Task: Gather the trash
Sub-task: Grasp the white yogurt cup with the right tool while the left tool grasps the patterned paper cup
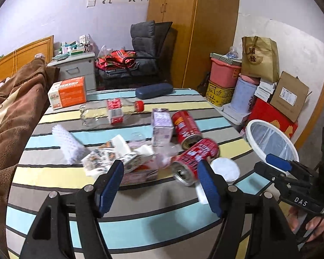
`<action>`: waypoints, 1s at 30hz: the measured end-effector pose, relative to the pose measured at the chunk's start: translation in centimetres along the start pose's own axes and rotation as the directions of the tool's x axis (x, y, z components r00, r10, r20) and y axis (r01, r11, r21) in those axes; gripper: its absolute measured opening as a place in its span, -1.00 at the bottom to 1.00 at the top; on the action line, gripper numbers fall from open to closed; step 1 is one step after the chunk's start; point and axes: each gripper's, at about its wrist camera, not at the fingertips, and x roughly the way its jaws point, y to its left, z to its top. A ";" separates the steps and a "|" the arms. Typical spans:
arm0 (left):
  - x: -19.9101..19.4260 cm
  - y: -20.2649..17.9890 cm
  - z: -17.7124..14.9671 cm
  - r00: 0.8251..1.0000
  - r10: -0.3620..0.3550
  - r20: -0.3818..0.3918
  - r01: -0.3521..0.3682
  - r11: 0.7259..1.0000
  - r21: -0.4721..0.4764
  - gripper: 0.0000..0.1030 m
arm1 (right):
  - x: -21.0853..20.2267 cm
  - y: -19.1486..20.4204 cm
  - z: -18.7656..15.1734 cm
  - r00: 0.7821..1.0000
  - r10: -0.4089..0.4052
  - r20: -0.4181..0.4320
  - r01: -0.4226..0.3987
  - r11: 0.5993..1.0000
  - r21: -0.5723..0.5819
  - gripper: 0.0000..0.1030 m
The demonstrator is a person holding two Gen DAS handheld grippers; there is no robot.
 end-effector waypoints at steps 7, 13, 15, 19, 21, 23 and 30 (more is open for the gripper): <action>1.2 3.4 0.1 0.999 0.016 -0.045 -0.016 1.000 -0.006 0.52 | 1.5 2.6 -0.1 0.997 0.065 -0.041 -0.068 0.996 -0.061 0.33; 1.7 5.6 0.8 0.998 0.028 -0.051 -0.028 1.000 0.003 0.52 | 2.8 3.7 0.0 0.994 0.075 -0.083 -0.082 0.994 -0.078 0.33; 1.5 5.8 0.8 0.999 -0.006 -0.043 0.007 0.999 0.032 0.53 | 3.1 4.0 0.0 0.993 0.077 -0.091 -0.085 0.993 -0.085 0.33; 2.9 6.7 0.7 0.994 0.022 -0.111 -0.016 0.998 0.055 0.53 | 3.7 4.4 0.1 0.990 0.080 -0.116 -0.090 0.992 -0.086 0.33; 3.4 7.4 0.4 0.991 0.047 -0.126 -0.042 0.998 0.043 0.53 | 4.0 4.4 0.1 0.991 0.062 -0.119 -0.073 0.993 -0.092 0.33; 3.3 7.9 0.0 0.990 0.061 -0.123 -0.058 0.998 0.035 0.53 | 4.1 4.5 0.2 0.992 0.044 -0.117 -0.056 0.994 -0.098 0.33; 4.5 9.7 -1.1 0.982 0.069 -0.174 -0.073 0.997 -0.018 0.53 | 4.6 4.2 0.5 0.992 0.020 -0.122 -0.029 0.997 -0.070 0.33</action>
